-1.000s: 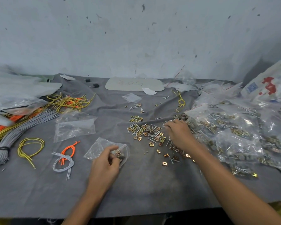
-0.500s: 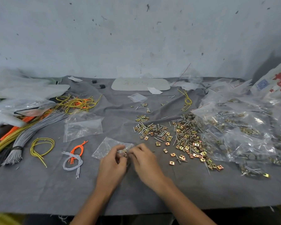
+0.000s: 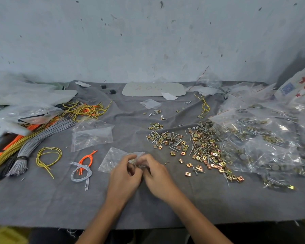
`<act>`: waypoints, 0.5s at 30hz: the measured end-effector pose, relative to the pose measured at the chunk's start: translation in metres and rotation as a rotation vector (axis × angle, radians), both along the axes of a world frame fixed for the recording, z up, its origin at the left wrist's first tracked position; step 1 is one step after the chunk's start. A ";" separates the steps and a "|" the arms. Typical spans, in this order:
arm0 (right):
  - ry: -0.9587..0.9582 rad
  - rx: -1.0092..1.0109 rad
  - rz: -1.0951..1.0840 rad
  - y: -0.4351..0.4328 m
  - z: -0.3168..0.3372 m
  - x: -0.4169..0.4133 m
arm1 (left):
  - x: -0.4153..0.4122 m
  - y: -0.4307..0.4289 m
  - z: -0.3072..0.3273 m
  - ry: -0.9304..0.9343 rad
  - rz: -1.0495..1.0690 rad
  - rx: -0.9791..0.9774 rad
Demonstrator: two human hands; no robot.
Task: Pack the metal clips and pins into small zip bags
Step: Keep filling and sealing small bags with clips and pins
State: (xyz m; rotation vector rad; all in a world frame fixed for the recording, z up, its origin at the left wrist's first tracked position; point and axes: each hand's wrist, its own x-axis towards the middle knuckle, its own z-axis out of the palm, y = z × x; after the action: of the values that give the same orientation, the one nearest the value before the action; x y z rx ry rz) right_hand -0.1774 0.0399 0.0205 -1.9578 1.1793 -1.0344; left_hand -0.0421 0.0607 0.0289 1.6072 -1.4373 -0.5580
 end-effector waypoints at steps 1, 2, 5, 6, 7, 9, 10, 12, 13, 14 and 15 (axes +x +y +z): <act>-0.044 0.016 -0.023 -0.001 0.000 0.000 | 0.000 0.000 0.001 -0.029 -0.008 0.001; -0.087 0.032 -0.067 -0.002 -0.001 -0.001 | -0.001 0.002 0.001 -0.066 -0.019 0.003; -0.164 0.034 -0.276 -0.006 -0.003 -0.005 | -0.003 0.009 -0.001 -0.198 -0.051 0.010; -0.181 0.028 -0.327 -0.008 -0.004 -0.005 | -0.002 0.013 -0.003 -0.241 -0.044 0.006; -0.202 0.027 -0.359 -0.009 -0.004 -0.006 | -0.002 0.017 -0.005 -0.287 -0.030 -0.006; -0.233 0.047 -0.382 -0.010 -0.005 -0.007 | 0.002 0.023 -0.010 -0.401 -0.022 -0.058; -0.239 0.062 -0.382 -0.010 -0.006 -0.007 | 0.004 0.025 -0.012 -0.456 -0.030 -0.082; -0.245 0.070 -0.380 -0.010 -0.007 -0.008 | 0.006 0.028 -0.011 -0.541 -0.029 -0.112; -0.249 0.068 -0.382 -0.010 -0.007 -0.008 | 0.007 0.028 -0.009 -0.583 -0.023 -0.125; -0.254 0.069 -0.384 -0.010 -0.007 -0.009 | 0.007 0.028 -0.006 -0.623 -0.021 -0.137; -0.261 0.073 -0.386 -0.010 -0.007 -0.009 | 0.007 0.028 -0.002 -0.654 -0.023 -0.147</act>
State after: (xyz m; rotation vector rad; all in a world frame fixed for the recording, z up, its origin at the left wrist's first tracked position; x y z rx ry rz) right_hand -0.1862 0.0294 0.0138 -1.5140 1.4516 -1.3730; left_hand -0.0349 0.0885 0.0267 1.7340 -1.9136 0.0874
